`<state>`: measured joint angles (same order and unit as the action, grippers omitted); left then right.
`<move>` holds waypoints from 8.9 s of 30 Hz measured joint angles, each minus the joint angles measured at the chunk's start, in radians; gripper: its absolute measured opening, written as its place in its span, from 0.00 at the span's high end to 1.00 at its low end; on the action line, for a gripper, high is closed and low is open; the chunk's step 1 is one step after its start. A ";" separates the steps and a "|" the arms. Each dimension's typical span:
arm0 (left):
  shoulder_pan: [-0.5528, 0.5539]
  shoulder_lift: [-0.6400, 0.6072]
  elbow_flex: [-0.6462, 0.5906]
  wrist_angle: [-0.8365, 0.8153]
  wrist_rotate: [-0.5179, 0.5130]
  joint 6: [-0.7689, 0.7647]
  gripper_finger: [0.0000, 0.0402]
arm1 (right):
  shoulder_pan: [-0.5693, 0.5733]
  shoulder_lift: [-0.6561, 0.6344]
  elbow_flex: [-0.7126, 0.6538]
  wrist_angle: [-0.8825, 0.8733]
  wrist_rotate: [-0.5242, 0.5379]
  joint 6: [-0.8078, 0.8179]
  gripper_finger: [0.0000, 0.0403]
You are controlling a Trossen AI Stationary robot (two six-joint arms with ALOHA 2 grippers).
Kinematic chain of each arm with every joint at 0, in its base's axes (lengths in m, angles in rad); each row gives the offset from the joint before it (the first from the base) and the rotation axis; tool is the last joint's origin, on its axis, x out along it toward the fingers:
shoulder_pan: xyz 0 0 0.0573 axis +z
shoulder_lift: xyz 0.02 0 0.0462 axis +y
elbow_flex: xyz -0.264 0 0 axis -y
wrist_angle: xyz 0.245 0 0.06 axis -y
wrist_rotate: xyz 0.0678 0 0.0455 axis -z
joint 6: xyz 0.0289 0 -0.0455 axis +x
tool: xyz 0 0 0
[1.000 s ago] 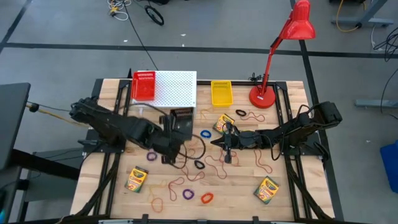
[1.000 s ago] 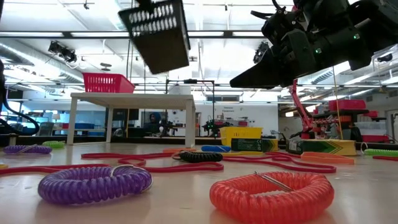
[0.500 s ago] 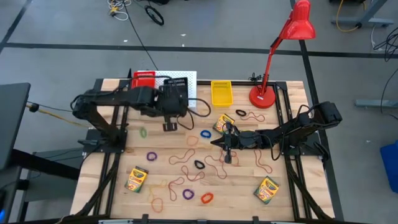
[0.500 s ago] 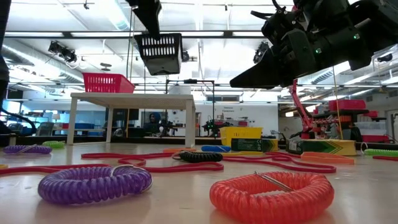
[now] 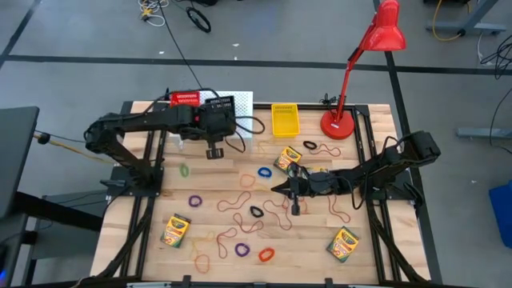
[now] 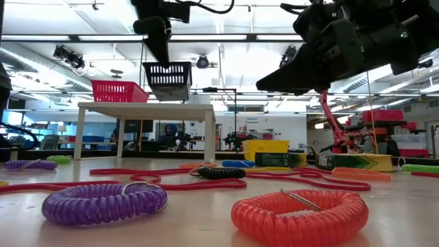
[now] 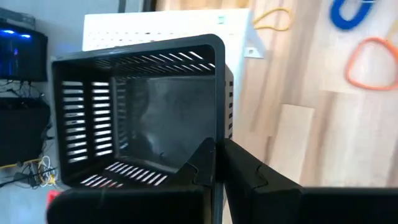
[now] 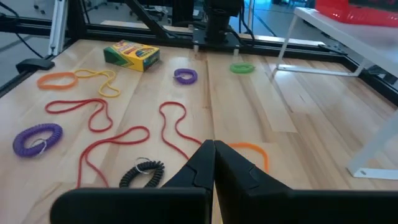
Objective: Pick & Place Office Desk Supplies
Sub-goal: Put the black bin on the shelf, then adjust the bins on the shelf
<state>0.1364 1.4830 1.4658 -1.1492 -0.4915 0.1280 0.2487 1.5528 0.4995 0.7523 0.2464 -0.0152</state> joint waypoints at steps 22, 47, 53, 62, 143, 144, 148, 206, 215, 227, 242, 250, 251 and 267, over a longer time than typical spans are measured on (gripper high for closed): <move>0.133 -0.006 -0.013 0.029 0.108 0.054 0.95 | 0.010 0.000 0.000 0.015 0.004 -0.008 0.97; 0.167 -0.013 -0.090 0.096 0.124 0.074 0.94 | 0.010 0.000 0.000 0.015 0.000 -0.008 0.97; 0.164 -0.013 -0.090 0.055 0.127 0.077 0.93 | 0.010 0.000 0.000 0.014 0.000 -0.009 0.97; 0.165 -0.013 -0.090 0.044 0.098 0.085 0.93 | 0.010 0.000 0.000 0.014 0.001 -0.009 0.97; 0.320 -0.190 -0.088 0.043 0.117 -0.440 0.39 | 0.010 0.000 0.000 0.014 0.004 -0.008 0.97; 0.328 -0.176 -0.090 0.038 0.110 -0.445 0.37 | 0.010 0.000 0.000 0.014 0.004 -0.007 0.97; 0.345 -0.141 -0.090 0.012 0.023 -0.457 0.29 | 0.010 0.000 0.000 0.014 0.004 -0.003 0.97; 0.439 -0.017 -0.093 -0.036 0.127 -0.444 0.67 | 0.010 0.000 0.000 0.014 0.004 -0.001 0.97; 0.441 -0.017 -0.093 -0.035 0.086 -0.452 0.54 | 0.010 0.000 0.000 0.014 0.004 -0.001 0.97; 0.416 -0.016 0.014 -0.008 0.007 -0.205 0.46 | 0.010 0.000 0.000 0.014 -0.001 -0.001 0.97; 0.137 -0.050 -0.067 0.153 0.366 0.196 0.84 | 0.010 0.000 0.000 0.014 0.001 -0.001 0.97; 0.171 -0.044 -0.084 0.174 0.327 0.198 0.88 | 0.010 0.000 0.000 0.014 0.004 -0.001 0.97; 0.176 -0.044 -0.084 0.175 0.336 0.198 0.88 | 0.010 0.000 0.000 0.014 0.004 -0.001 0.97; 0.164 -0.005 -0.084 0.218 0.362 0.234 0.88 | 0.010 0.000 0.000 0.014 0.004 -0.001 0.97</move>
<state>0.3008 1.4780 1.3819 -0.9307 -0.1291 0.3618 0.2588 1.5528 0.4999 0.7662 0.2501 -0.0158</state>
